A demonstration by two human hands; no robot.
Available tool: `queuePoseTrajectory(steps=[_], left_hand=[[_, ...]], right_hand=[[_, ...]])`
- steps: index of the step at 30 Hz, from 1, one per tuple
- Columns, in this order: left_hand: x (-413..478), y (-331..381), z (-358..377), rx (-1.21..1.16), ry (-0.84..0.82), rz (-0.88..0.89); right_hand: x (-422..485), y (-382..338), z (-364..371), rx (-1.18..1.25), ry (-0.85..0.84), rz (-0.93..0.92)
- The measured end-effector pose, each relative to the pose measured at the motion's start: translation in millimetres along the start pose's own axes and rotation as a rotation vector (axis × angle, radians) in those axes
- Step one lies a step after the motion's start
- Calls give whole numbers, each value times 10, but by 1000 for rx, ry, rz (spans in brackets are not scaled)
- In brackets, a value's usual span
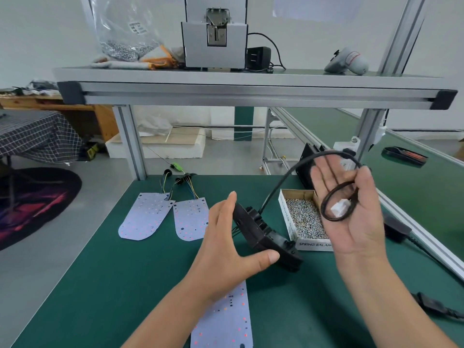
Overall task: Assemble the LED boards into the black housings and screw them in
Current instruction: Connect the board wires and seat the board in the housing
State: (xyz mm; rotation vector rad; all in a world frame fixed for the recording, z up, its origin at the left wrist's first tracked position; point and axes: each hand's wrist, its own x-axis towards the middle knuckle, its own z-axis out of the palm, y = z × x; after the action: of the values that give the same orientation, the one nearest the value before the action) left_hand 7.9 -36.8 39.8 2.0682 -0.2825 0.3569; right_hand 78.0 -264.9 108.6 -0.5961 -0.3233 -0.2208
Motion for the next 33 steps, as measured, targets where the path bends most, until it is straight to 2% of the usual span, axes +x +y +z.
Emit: queuePoseTrajectory(steps=[7, 9, 11, 13, 14, 17, 19, 21, 23, 24, 29, 33], left_hand=[[13, 60, -28, 69, -8, 15], [20, 80, -31, 92, -5, 28], [32, 84, -29, 106, 16, 22], [41, 71, -33, 88, 43, -10], [46, 63, -41, 71, 58, -31], [78, 27, -62, 32, 106, -90], [99, 16, -73, 3, 131, -124], [106, 17, -85, -12, 152, -145], [103, 7, -112, -20, 142, -142], [100, -7, -127, -23, 133, -136], [128, -114, -204, 97, 69, -137], [142, -196, -281, 107, 31, -282]], right_hand=[[82, -264, -110, 144, 133, -110], [89, -275, -136, 88, 163, -98], [93, -277, -173, -270, 108, -141], [49, -256, -181, -815, -122, -193], [4, -227, -178, -1049, -284, -149], [-159, -66, -123, -1484, -624, 122], [-254, 116, -45, -1775, -812, 85], [-334, 284, 10, -1965, -891, -24], [-362, 365, 23, -1988, -822, -170], [-364, 368, 22, -1961, -775, -179], [-284, 283, -84, -1731, -441, -117], [-174, 238, -213, -1558, -308, -2]])
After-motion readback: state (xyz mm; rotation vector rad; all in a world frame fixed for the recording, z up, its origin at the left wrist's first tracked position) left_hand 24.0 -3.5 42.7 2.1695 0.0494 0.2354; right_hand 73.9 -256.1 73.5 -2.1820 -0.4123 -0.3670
